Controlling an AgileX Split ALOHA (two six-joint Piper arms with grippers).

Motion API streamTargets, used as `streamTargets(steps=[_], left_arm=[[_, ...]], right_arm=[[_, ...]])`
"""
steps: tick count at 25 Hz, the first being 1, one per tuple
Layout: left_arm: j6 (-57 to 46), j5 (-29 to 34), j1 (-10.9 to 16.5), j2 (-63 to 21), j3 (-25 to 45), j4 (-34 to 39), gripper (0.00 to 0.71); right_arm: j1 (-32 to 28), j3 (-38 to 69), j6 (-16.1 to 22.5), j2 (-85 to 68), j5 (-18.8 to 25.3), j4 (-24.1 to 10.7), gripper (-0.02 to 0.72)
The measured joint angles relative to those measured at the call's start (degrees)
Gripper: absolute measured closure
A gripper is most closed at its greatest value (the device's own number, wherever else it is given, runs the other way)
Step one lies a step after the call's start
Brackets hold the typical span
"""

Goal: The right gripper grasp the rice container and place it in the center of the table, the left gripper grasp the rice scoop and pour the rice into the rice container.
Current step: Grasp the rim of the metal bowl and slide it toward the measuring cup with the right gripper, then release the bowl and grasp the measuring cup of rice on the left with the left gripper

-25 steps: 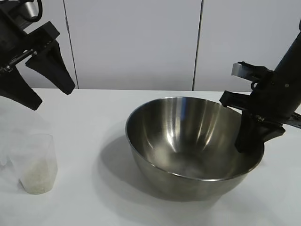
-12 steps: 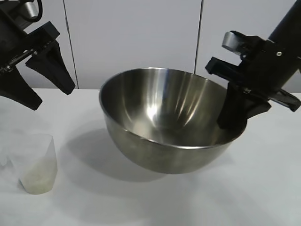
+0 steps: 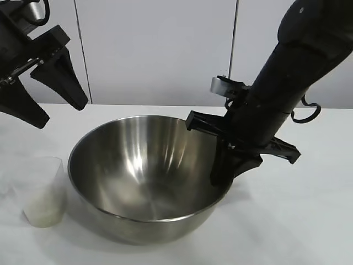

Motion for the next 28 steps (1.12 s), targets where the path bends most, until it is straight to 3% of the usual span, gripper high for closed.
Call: streamTargets(steps=[4,7,10,16,22,28], left_arm=[[0.12,-0.12,0.00,0.00,0.00,0.00,0.168],[0.12,-0.12,0.00,0.00,0.00,0.00,0.168],[0.12,-0.15,0.00,0.00,0.00,0.00,0.168],[0.12,-0.15,0.00,0.00,0.00,-0.14,0.168],[0.12,-0.18,0.00,0.00,0.00,-0.14,0.168],[0.12,-0.37,0.00,0.00,0.00,-0.14,0.168]], right_arm=[[0.17,0.00,0.02,0.07,-1.33,0.73,0.622],[0.17,-0.19,0.14,0.07,-1.48,1.50,0.488],[0.17,-0.24,0.46,-0.18,-1.36,1.67,0.408],[-0.26,-2.21,1.45,-3.39,0.51,-0.22,0.388],[-3.66,-7.91,1.66,-8.96,7.73,-2.37,0.387],[-6.86,-12.43,1.85,-16.19,9.22,-10.67,0.387]])
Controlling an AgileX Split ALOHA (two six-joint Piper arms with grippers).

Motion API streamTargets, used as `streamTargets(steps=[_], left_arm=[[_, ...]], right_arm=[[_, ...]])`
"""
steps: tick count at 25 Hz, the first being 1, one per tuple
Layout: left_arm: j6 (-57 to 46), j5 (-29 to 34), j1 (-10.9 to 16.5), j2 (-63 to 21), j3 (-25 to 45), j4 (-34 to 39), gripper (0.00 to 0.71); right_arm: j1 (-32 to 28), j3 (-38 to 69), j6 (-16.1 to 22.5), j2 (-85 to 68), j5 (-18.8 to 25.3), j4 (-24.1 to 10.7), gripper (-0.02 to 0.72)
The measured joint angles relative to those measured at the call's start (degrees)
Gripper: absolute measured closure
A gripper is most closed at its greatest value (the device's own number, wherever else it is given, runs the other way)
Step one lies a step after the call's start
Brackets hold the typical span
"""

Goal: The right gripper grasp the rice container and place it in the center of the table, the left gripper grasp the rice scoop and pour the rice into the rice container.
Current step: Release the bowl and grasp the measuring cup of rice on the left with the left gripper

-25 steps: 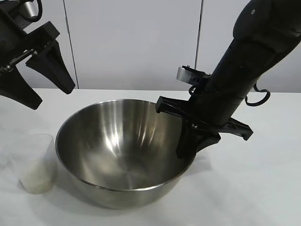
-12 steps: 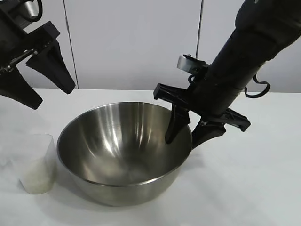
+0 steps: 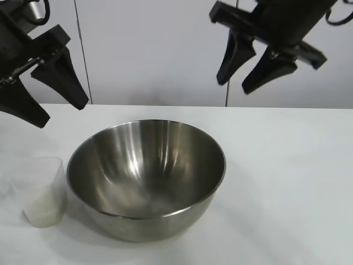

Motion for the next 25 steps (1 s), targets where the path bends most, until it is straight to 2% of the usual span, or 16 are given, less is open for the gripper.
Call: streamTargets(steps=[2,4,7,9,11,12,15,18,20,25], left_arm=[[0.00,0.00,0.00,0.00,0.00,0.00,0.168],[0.00,0.00,0.00,0.00,0.00,0.00,0.168],[0.02,0.00,0.00,0.00,0.00,0.00,0.168],[0.02,0.00,0.00,0.00,0.00,0.00,0.168],[0.02,0.00,0.00,0.00,0.00,0.00,0.168],[0.02,0.00,0.00,0.00,0.00,0.00,0.168],[0.02,0.00,0.00,0.00,0.00,0.00,0.168],[0.02,0.00,0.00,0.00,0.00,0.00,0.168],[0.02,0.00,0.00,0.00,0.00,0.00,0.168],[0.02,0.00,0.00,0.00,0.00,0.00,0.168]], right_arm=[[-2.21,-0.53,0.71,-1.75,0.00,-4.67,0.387],[-4.99,-0.60,1.21,-3.17,0.55,-10.89,0.387],[-10.84,-0.60,1.35,-5.72,3.03,-20.29,0.387],[-14.87,-0.60,1.35,-8.11,4.63,-25.34,0.387],[-19.12,-0.60,1.45,-11.26,6.15,-29.35,0.387],[-21.41,-0.60,1.72,-13.30,6.68,-30.26,0.387],[-26.58,-0.60,2.47,-20.45,8.12,-31.71,0.387],[-27.77,-0.60,2.58,-29.58,10.65,-31.53,0.387],[-27.77,-0.60,2.58,-37.06,12.33,-29.95,0.387],[-27.77,-0.60,1.36,-56.25,16.09,-22.50,0.387]])
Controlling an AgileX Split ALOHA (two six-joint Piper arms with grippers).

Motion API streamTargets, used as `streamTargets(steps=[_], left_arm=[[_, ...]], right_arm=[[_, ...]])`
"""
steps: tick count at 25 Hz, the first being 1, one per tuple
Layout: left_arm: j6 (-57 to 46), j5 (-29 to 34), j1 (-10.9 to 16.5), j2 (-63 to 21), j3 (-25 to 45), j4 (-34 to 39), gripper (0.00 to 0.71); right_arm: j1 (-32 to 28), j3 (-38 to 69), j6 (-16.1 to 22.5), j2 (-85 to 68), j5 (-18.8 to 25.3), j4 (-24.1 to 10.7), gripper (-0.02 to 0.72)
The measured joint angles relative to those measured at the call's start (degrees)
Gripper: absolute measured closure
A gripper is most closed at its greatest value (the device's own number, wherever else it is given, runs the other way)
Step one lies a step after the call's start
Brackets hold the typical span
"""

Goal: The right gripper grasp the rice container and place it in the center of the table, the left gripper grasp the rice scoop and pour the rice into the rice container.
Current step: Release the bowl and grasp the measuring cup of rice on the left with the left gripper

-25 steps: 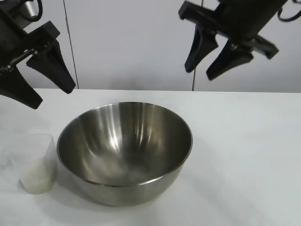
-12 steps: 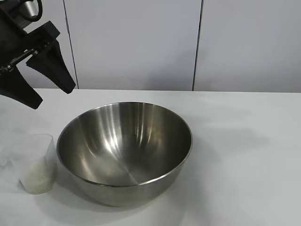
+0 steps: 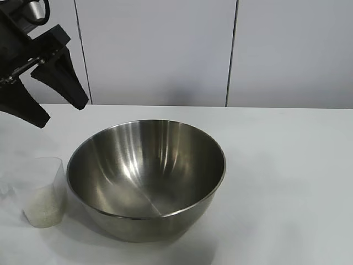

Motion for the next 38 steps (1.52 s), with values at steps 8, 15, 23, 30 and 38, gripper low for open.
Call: streamTargets(steps=[8,15,23,30,38], left_arm=[[0.00,0.00,0.00,0.00,0.00,0.00,0.168],[0.00,0.00,0.00,0.00,0.00,0.00,0.168],[0.00,-0.22,0.00,0.00,0.00,0.00,0.168],[0.00,-0.40,0.00,0.00,0.00,0.00,0.168],[0.00,-0.40,0.00,0.00,0.00,0.00,0.168]], right_arm=[[0.00,13.14,-2.74,-23.36,1.39,9.29,0.387],[0.00,32.17,-3.02,-34.74,1.53,8.75,0.387],[5.25,46.66,-2.22,-37.12,0.88,8.69,0.387],[10.71,50.39,-1.49,-37.12,-2.76,7.68,0.387],[11.25,51.17,0.27,-37.12,-2.45,5.87,0.387]])
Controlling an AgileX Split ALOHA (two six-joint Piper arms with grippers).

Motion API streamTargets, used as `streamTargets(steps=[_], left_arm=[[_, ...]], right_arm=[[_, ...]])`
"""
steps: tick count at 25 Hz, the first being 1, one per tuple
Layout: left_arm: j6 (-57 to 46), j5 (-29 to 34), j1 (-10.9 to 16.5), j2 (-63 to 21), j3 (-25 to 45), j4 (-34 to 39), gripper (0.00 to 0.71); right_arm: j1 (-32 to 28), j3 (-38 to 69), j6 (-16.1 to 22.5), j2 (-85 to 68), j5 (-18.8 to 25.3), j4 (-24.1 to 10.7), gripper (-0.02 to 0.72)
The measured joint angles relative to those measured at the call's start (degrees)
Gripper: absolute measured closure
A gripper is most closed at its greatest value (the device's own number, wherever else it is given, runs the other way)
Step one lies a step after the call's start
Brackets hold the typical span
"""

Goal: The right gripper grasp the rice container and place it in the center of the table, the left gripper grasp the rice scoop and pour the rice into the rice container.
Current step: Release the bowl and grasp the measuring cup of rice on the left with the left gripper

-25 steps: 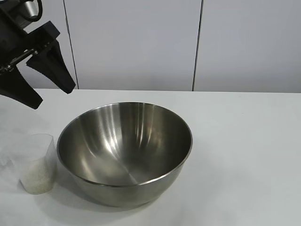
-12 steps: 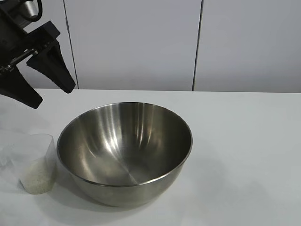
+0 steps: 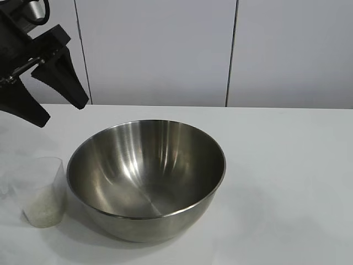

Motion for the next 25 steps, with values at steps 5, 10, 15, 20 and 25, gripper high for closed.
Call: streamTargets(steps=[5,10,15,20,25], left_arm=[[0.00,0.00,0.00,0.00,0.00,0.00,0.168],[0.00,0.00,0.00,0.00,0.00,0.00,0.168],[0.00,0.00,0.00,0.00,0.00,0.00,0.168],[0.00,0.00,0.00,0.00,0.00,0.00,0.168],[0.00,-2.45,0.00,0.00,0.00,0.00,0.168]], right_arm=[[0.00,0.00,0.90,0.00,-0.06,-0.39,0.387],[0.00,0.00,0.97,0.00,-0.06,-0.46,0.387],[0.00,0.00,0.97,0.00,-0.06,-0.48,0.387],[0.00,0.00,0.97,0.00,-0.06,-0.54,0.387],[0.00,0.00,0.97,0.00,-0.06,-0.54,0.387]])
